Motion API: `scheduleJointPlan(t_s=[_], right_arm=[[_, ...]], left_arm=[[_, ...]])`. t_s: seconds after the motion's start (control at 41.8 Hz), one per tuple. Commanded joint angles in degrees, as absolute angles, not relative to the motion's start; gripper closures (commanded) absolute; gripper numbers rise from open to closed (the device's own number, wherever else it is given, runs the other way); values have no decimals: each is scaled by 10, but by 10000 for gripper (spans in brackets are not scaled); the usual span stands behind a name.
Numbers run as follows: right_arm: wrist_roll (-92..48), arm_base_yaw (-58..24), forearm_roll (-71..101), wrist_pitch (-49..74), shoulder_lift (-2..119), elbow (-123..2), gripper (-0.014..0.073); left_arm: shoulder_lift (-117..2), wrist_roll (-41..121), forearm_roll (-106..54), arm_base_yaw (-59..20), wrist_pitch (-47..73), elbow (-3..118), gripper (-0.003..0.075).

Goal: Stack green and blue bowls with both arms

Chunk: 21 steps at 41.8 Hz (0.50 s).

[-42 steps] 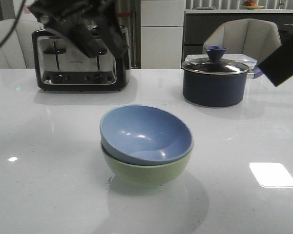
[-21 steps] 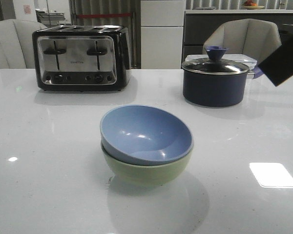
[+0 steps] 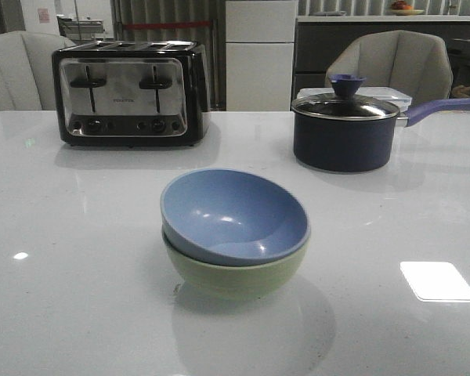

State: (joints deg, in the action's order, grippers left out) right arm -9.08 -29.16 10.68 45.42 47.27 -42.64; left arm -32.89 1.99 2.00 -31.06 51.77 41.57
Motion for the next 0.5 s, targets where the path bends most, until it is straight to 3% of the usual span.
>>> scheduleJointPlan(t_s=[0.0,0.287,0.383,0.478], right_arm=[[-82,-286,101,437,424,-427,213],[-33,-286,59,442,346,-388,222],[-13,-286,42,444,346,-381,225],[-13,-286,42,444,346,-381,308]], left_arm=[[-327,11,24,-316,481,429,374],[-327,11,24,-316,478,429,397],[-327,11,24,-316,477,429,468],[-327,7,24,-316,477,429,549]])
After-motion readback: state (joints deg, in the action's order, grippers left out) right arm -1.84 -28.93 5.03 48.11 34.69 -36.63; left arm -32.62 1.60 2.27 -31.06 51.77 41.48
